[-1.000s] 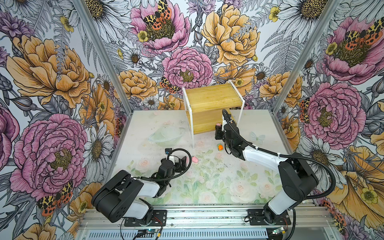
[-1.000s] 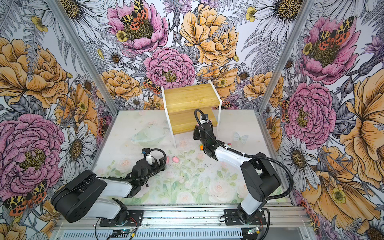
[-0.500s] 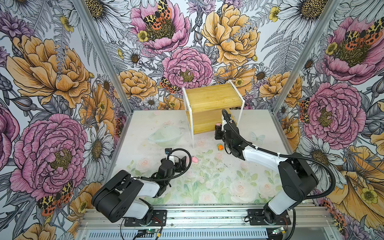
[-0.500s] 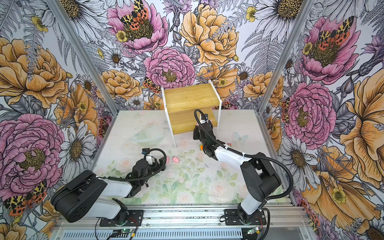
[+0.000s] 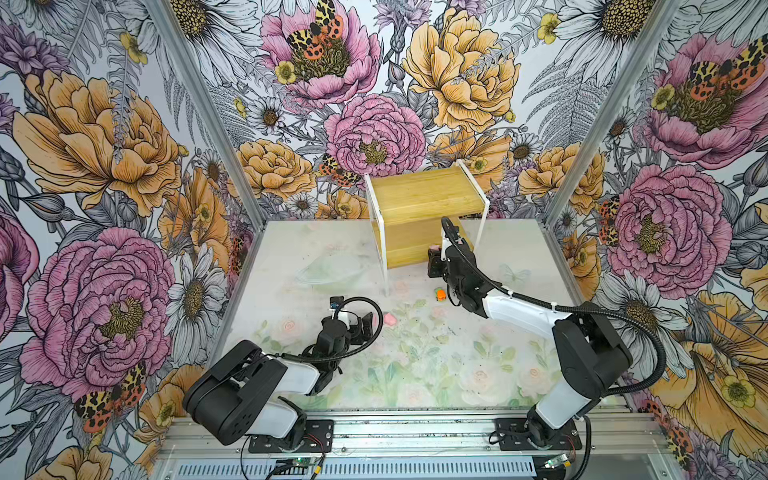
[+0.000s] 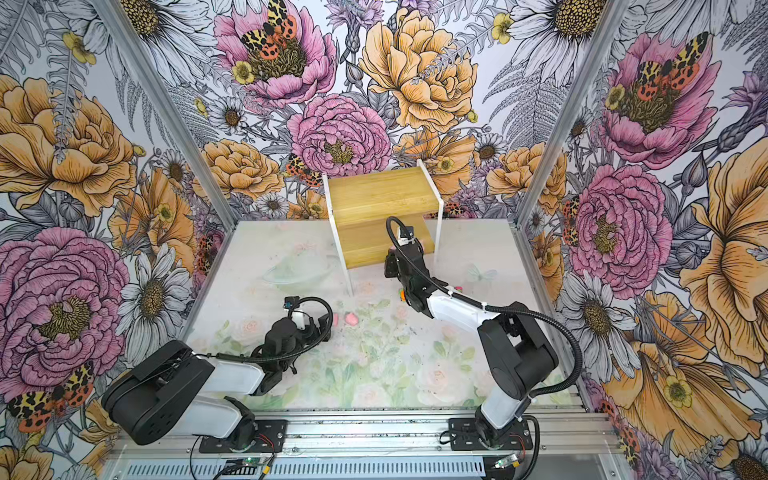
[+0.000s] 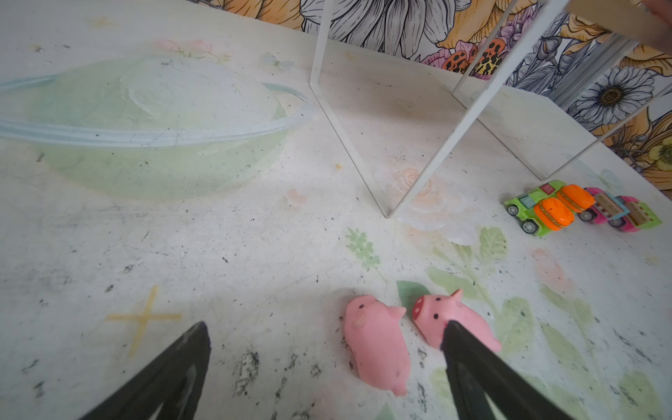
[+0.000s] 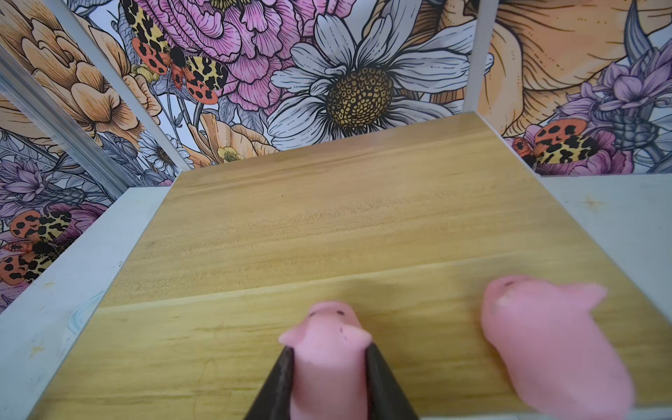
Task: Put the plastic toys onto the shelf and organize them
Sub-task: 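Lower the held pig onto the lower shelf board beside the first pig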
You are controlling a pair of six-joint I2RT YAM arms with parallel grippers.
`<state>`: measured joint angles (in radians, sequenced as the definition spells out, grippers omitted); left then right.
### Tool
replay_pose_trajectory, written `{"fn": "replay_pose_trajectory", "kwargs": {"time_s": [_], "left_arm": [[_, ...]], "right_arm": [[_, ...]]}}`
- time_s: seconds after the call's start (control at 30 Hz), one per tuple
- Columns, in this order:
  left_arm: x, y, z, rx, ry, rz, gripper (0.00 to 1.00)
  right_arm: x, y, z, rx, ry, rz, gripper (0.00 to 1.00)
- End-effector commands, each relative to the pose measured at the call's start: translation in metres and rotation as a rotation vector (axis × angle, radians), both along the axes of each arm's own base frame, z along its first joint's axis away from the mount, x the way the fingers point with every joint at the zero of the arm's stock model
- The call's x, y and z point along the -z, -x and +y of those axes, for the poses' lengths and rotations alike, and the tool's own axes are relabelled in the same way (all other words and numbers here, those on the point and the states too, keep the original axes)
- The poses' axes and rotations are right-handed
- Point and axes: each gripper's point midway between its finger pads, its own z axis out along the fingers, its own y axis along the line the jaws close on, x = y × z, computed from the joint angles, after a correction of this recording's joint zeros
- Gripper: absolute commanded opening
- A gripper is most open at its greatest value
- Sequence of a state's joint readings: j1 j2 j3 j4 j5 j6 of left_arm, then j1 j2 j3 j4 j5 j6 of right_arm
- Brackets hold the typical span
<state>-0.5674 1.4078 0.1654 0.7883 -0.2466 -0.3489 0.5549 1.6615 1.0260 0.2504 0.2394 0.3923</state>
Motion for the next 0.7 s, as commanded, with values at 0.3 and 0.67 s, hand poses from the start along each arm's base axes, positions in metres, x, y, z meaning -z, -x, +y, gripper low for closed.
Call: {"fn": "replay_pose_trajectory", "kwargs": {"time_s": [0.3,0.67], "left_arm": [[-0.0014,-0.0014,-0.0010,-0.004,-0.021,-0.009,0.99],[-0.0010,-0.0013,-0.0011,-0.003,-0.023,-0.008,0.99]], "right_arm": [[-0.0069,-0.0082,-0.0050,0.020,-0.005,-0.018,0.32],[-0.0063,-0.0119,-0.0068,0.021,-0.006,-0.005,0.32]]}}
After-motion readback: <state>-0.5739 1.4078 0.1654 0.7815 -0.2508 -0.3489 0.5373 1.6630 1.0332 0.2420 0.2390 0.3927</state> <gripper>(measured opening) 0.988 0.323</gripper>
